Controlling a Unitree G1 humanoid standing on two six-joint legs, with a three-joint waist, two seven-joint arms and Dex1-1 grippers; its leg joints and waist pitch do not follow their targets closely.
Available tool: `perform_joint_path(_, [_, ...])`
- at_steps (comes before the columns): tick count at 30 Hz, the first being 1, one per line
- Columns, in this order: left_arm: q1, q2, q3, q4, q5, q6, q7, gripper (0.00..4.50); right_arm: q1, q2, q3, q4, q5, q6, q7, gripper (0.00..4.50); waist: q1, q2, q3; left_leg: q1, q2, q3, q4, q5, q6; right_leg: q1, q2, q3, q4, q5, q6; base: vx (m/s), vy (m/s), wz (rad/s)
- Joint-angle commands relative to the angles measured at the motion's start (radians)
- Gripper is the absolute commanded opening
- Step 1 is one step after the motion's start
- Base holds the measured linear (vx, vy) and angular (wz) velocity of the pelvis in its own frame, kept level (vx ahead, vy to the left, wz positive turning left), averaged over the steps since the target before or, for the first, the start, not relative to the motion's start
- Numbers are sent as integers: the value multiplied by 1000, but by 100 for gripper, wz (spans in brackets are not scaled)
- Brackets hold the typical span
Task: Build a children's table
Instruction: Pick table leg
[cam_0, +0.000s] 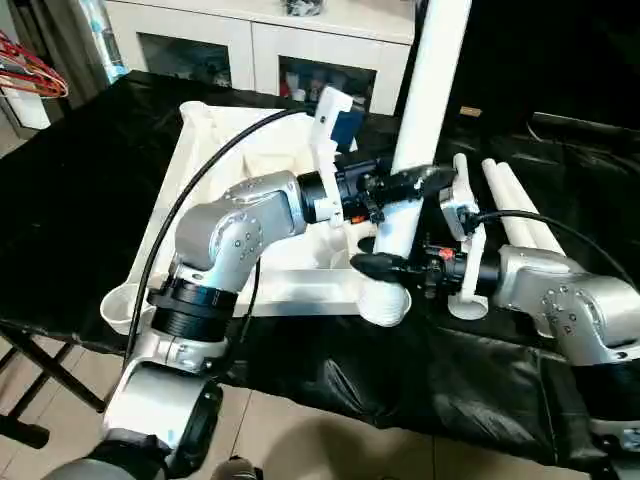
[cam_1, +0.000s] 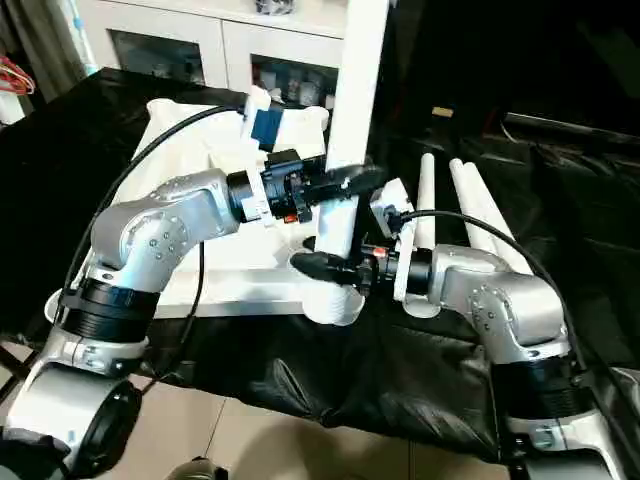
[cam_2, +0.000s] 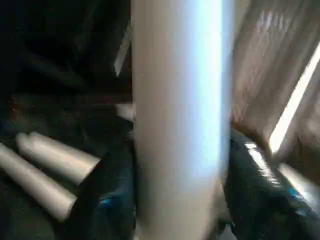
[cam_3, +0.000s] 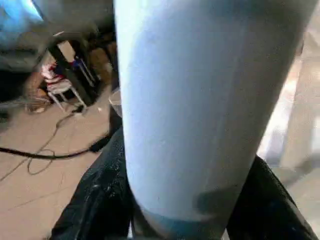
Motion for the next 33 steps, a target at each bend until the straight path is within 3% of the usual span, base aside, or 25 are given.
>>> perform_joint_path(1, [-28,-19,50,-51,-23,-71,31,259,4,16,-6,34,-23,-15,-38,189,7,-6,-76,11,24,-1,-65,-113,13,63,-55,30,-65,-97,-224,0,0,0])
perform_joint_path(4, [-28,-35,88,-75,-48,-101,50,259,-5,43,-25,51,-27,-42,-70,189,7,-5,-76,12,25,-1,-66,-127,6,62,-57,30,-67,-105,-227,0,0,0])
perform_joint_path(6, [-19,-25,84,-93,-44,-101,45,259,-7,59,-35,64,-34,-59,-94,189,7,-4,-77,13,27,-2,-67,-119,3,60,-55,30,-63,-82,-230,0,0,0])
perform_joint_path(8, [8,19,50,-118,-14,-79,18,259,-3,84,-50,79,-62,-110,-145,189,6,6,-76,14,24,-1,-67,-125,-1,58,-53,30,-63,-85,-226,0,0,0])
perform_joint_path(9, [8,19,50,-118,-14,-79,18,259,-3,84,-50,79,-62,-110,-145,189,4,3,-76,14,24,-1,-68,-131,-7,58,-51,30,-64,-95,-216,0,0,0])
perform_joint_path(10, [36,64,17,-129,27,-83,-9,259,0,100,-64,87,-87,-161,-186,189,8,14,-76,18,25,-3,-69,-135,-13,55,-53,30,-65,-103,-210,0,0,0])
perform_joint_path(12, [94,152,-55,-142,130,-130,-51,259,11,121,-86,91,-128,-242,-248,189,0,16,-75,16,24,-4,-75,-162,-32,54,-51,31,-71,-147,-172,0,0,0])
perform_joint_path(14, [149,224,-117,-127,220,-192,-85,259,22,120,-96,86,-166,-284,-293,189,-2,18,-77,18,25,-3,-75,-160,-41,55,-50,32,-70,-143,-162,0,0,0])
perform_joint_path(15, [149,224,-117,-127,220,-192,-85,259,22,120,-96,86,-166,-284,-293,189,-3,19,-77,19,25,-4,-76,-158,-40,53,-48,32,-72,-142,-157,0,0,0])
perform_joint_path(16, [169,251,-141,-117,255,-219,-97,259,26,117,-96,85,-180,-296,-309,189,-4,22,-77,21,24,-4,-77,-162,-48,51,-45,31,-69,-130,-157,0,0,0])
perform_joint_path(17, [195,290,-183,-98,308,-259,-119,259,35,122,-108,78,-189,-307,-338,189,-7,16,-76,19,23,-2,-77,-164,-45,52,-44,32,-71,-132,-155,0,0,0])
perform_joint_path(18, [217,320,-217,-85,341,-284,-141,259,43,126,-117,71,-191,-313,-356,189,-7,20,-76,19,23,-3,-80,-171,-47,52,-46,32,-71,-144,-151,0,0,0])
perform_joint_path(20, [217,320,-217,-85,341,-284,-141,259,43,126,-117,71,-191,-313,-356,189,-9,21,-77,20,24,-3,-80,-183,-51,52,-46,33,-68,-146,-151,0,0,0])
perform_joint_path(24, [275,380,-317,-62,370,-318,-250,259,97,129,-130,12,-178,-311,-355,189,-8,21,-75,20,24,-1,-81,-187,-46,50,-47,34,-68,-127,-170,0,0,0])
perform_joint_path(26, [281,383,-331,-51,378,-330,-267,259,106,128,-128,5,-180,-313,-354,189,-10,22,-75,19,25,-1,-81,-195,-46,50,-48,34,-66,-130,-175,0,0,0])
perform_joint_path(27, [285,385,-344,-42,386,-340,-282,241,114,128,-127,-1,-183,-314,-353,189,-11,27,-75,21,25,-1,-81,-199,-48,49,-48,34,-66,-133,-177,0,0,0])
perform_joint_path(28, [279,382,-371,13,418,-376,-304,230,125,123,-121,-10,-190,-319,-356,189,-13,24,-73,20,24,0,-82,-215,-48,48,-48,35,-71,-158,-172,0,0,0])
perform_joint_path(29, [271,376,-389,69,441,-398,-319,223,135,119,-116,-20,-194,-319,-359,189,-13,32,-71,22,23,-1,-83,-234,-51,46,-48,36,-74,-191,-161,0,0,0])
perform_joint_path(31, [257,366,-408,142,470,-413,-333,220,145,113,-112,-35,-195,-316,-365,189,-14,30,-71,23,20,-1,-83,-242,-51,47,-46,38,-82,-215,-141,0,0,0])
perform_joint_path(32, [256,361,-411,160,468,-413,-336,212,152,113,-111,-44,-194,-313,-367,189,-13,38,-73,22,21,-4,-84,-243,-57,49,-49,38,-78,-213,-142,0,0,0])
perform_joint_path(33, [256,361,-411,160,468,-413,-336,196,152,113,-111,-44,-194,-313,-367,189,-15,34,-75,20,22,-4,-84,-240,-58,51,-49,37,-77,-204,-145,0,0,0])
